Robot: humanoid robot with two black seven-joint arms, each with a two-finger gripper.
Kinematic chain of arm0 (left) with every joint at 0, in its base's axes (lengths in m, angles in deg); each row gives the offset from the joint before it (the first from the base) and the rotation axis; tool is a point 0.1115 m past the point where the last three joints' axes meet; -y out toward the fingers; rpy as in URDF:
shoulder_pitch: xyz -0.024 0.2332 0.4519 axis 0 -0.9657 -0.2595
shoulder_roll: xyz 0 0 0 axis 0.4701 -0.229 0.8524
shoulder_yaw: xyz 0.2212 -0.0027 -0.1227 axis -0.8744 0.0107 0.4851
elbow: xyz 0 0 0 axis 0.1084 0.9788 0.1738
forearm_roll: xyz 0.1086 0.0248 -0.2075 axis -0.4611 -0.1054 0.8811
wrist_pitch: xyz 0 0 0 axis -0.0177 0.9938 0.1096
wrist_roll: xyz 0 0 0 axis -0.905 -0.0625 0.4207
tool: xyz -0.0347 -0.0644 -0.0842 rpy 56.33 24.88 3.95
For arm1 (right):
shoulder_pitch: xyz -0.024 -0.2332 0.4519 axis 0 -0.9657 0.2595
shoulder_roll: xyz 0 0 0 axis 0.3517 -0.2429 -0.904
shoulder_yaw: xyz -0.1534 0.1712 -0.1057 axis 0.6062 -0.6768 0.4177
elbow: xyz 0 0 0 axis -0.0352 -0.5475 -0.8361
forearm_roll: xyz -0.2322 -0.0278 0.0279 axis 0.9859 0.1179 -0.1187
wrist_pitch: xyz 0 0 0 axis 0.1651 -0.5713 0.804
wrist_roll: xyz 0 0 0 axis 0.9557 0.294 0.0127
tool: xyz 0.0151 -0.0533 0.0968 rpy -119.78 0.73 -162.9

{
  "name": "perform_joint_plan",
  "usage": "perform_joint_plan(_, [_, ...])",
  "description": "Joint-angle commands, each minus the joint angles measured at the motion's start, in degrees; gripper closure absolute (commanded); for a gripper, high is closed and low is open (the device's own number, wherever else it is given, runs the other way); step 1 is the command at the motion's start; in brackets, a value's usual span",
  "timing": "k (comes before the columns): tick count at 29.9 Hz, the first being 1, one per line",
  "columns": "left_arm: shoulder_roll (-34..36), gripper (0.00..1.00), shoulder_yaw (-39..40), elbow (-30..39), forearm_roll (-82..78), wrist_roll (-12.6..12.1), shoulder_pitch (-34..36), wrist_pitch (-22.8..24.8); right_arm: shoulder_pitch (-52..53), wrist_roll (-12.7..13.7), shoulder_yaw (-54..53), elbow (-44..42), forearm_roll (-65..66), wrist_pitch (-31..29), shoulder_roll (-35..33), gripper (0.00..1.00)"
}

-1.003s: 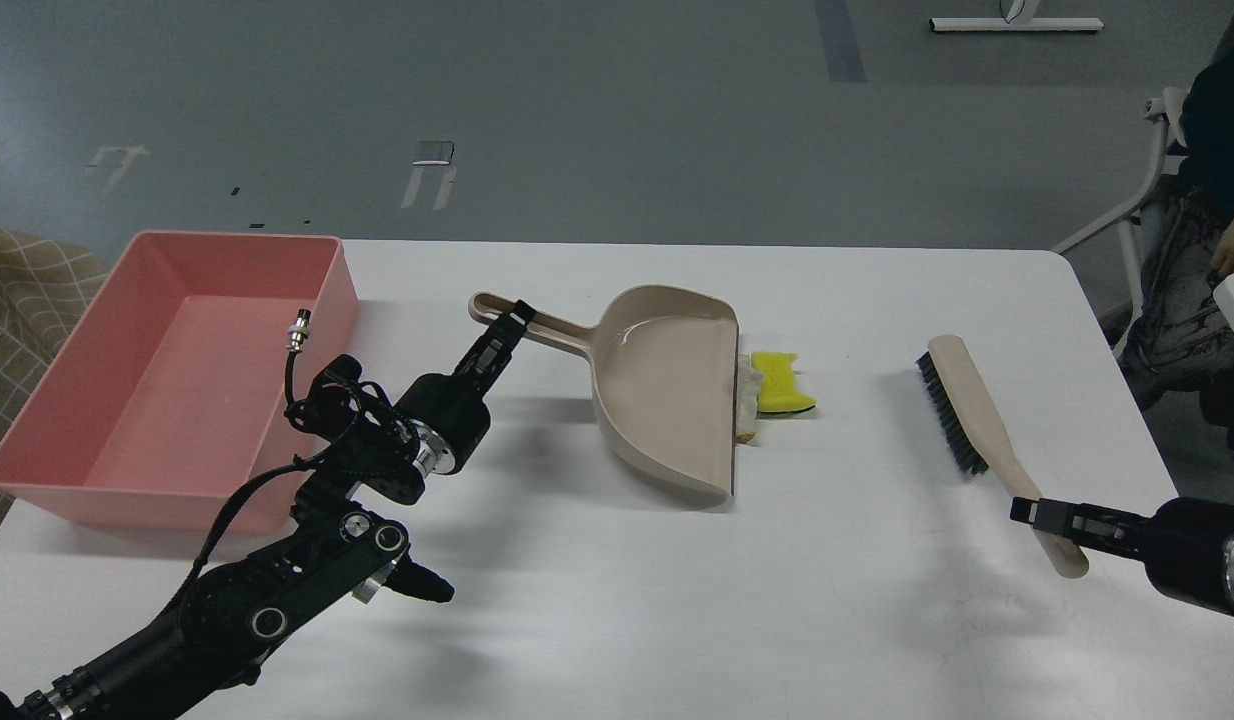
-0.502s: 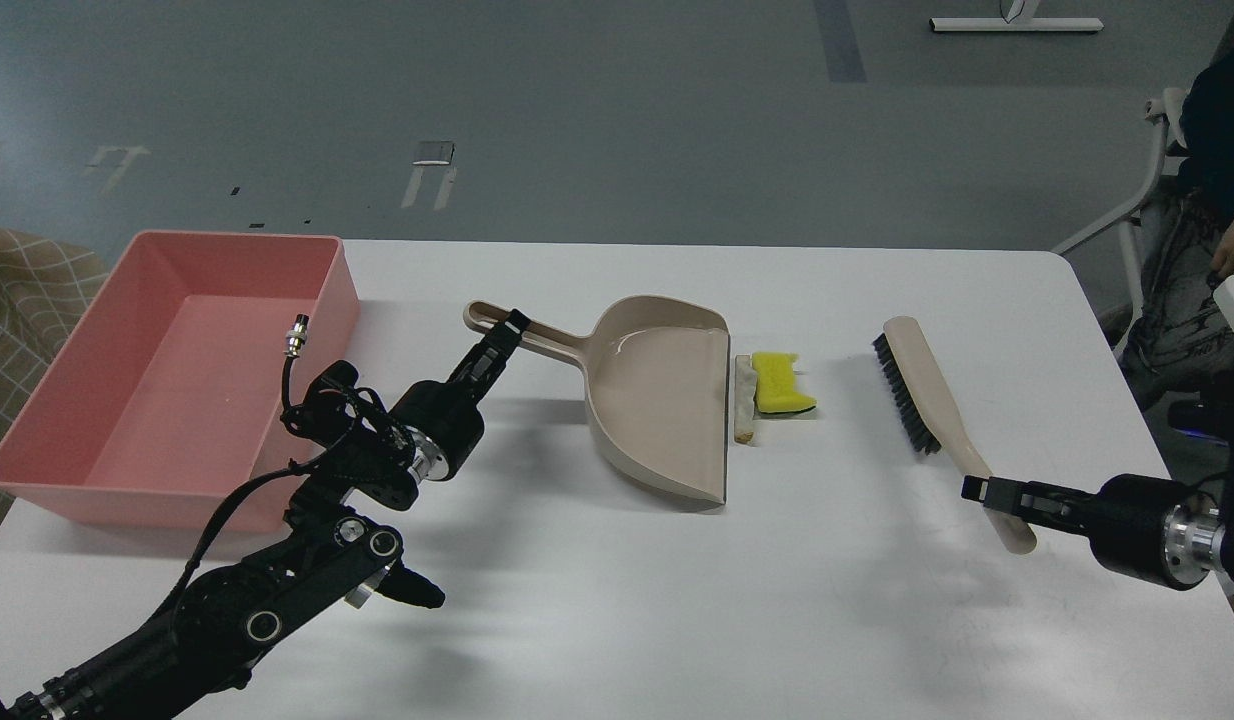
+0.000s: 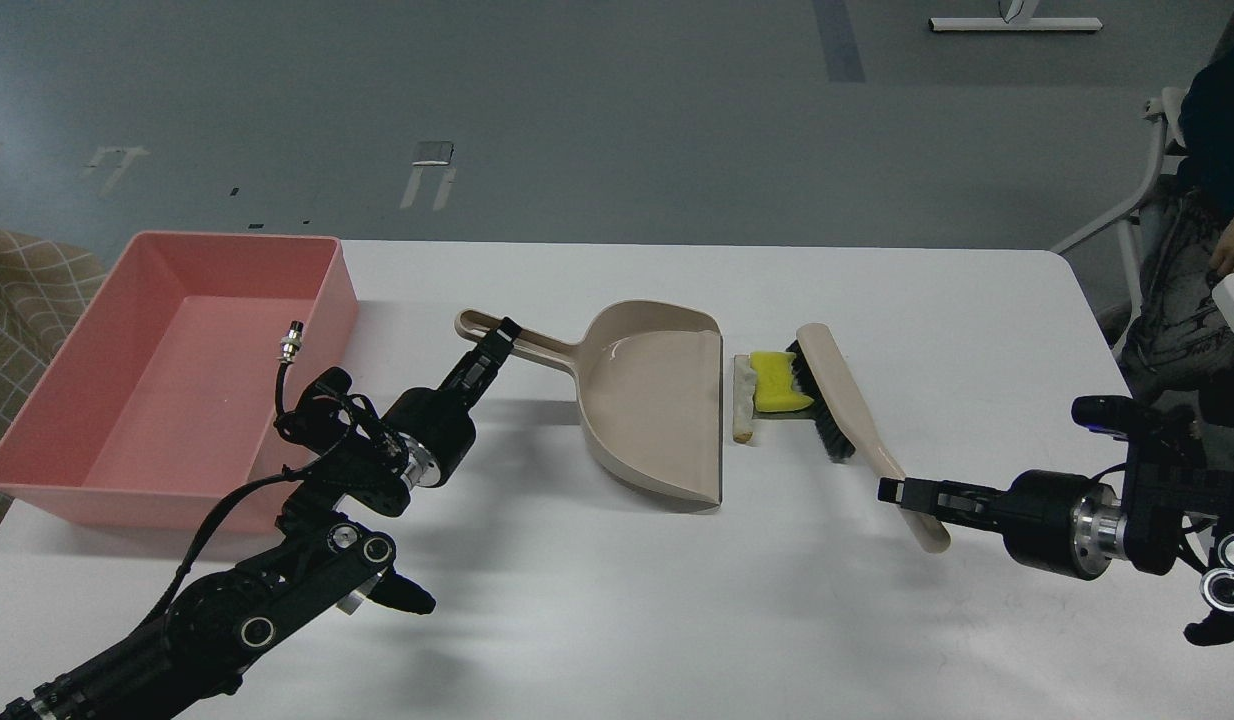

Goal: Sweep and dump garbage into bin
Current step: 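Sweep the sponge and scrap into the dustpan with the right-held brush, then lift the loaded dustpan with the left gripper over the pink bin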

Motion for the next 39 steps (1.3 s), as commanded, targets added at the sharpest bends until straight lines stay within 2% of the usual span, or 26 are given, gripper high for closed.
perform_joint_plan(1, [0.16, 1.00, 0.00, 0.00, -0.08, -0.02, 0.01, 0.01, 0.90, -0.45, 0.06, -1.02, -1.76, -0.78, 2.53, 1.00])
perform_joint_plan(6, [0.07, 1.00, 0.09, 0.09, -0.08, -0.02, -0.17, 0.01, 2.13, -1.33, 0.41, -1.20, -6.42, -1.05, 5.79, 1.00])
perform_joint_plan(10, [-0.02, 1.00, 0.09, 0.09, -0.08, -0.02, 0.01, 0.01, 4.41, -3.79, 1.21, -1.12, -10.81, -0.87, 8.51, 1.00])
perform_joint_plan(14, [-0.02, 1.00, 0.09, 0.09, -0.08, -0.02, 0.01, 0.01, 6.52, -5.29, 1.21, -0.77, -12.75, -0.87, 8.96, 1.00])
perform_joint_plan(18, [-0.11, 1.00, 0.18, 0.09, 0.01, -0.02, 0.01, 0.01, 8.72, -5.55, 1.21, 0.11, -14.07, -0.96, 7.47, 1.00])
perform_joint_plan(26, [-1.16, 1.00, 1.32, 0.18, 2.03, 1.21, -0.17, -0.07, 9.86, -5.47, 0.86, 6.44, -14.60, -1.14, -4.92, 1.00])
perform_joint_plan(34, [-3.01, 1.00, 2.29, 0.53, 16.09, 2.35, 0.80, -0.07, 5.83, -5.47, 1.12, 9.87, -14.60, -1.14, -20.29, 1.00])
perform_joint_plan(39, [-3.01, 1.00, 3.78, 1.06, 16.62, 2.44, 0.97, 0.01, 1.78, -5.55, 1.21, 9.78, -14.51, -1.14, -24.52, 1.00])
